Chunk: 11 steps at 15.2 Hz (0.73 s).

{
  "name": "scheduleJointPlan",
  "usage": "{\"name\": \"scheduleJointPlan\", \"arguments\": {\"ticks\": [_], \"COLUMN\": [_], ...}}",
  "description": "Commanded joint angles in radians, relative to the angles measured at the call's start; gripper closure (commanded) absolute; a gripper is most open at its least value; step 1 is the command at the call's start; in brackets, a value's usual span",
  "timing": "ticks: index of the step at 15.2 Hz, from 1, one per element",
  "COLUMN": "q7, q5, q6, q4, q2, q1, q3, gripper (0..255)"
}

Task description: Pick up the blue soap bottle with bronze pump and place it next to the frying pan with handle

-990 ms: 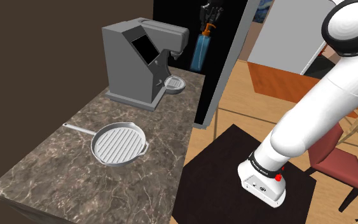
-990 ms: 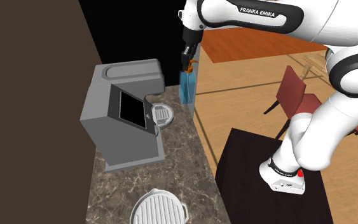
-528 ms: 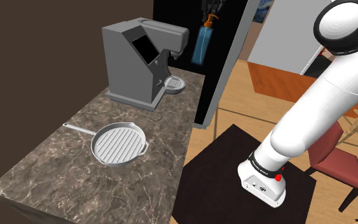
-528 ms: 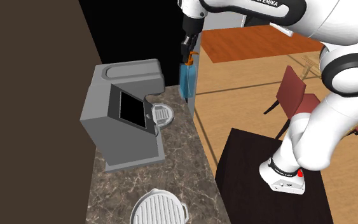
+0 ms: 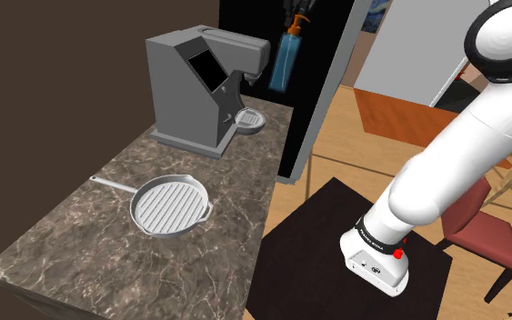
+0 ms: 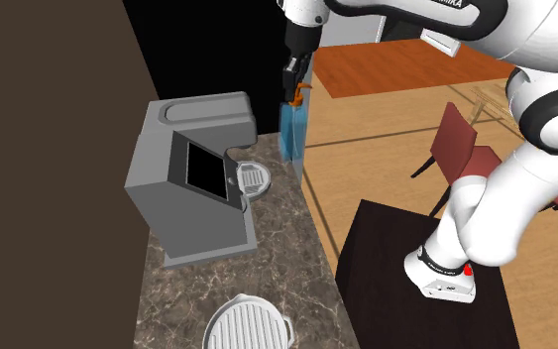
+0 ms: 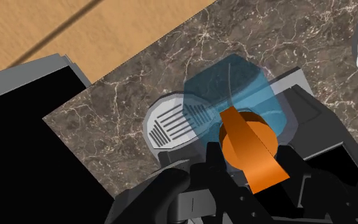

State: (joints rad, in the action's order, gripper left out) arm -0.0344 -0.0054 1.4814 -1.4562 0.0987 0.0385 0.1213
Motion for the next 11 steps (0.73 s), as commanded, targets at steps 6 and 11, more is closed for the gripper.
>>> {"name": "scheduleJointPlan", "arguments": {"ticks": [6, 11], "q7": [0.172, 0.295], "q5": [-0.013, -0.01], "q6": [0.009, 0.006], "q4": [-0.114, -0.153], "q2": [0.104, 0.143], "q1": [0.069, 0.114], "q3": [-0.103, -0.182], "gripper": [255, 255]}}
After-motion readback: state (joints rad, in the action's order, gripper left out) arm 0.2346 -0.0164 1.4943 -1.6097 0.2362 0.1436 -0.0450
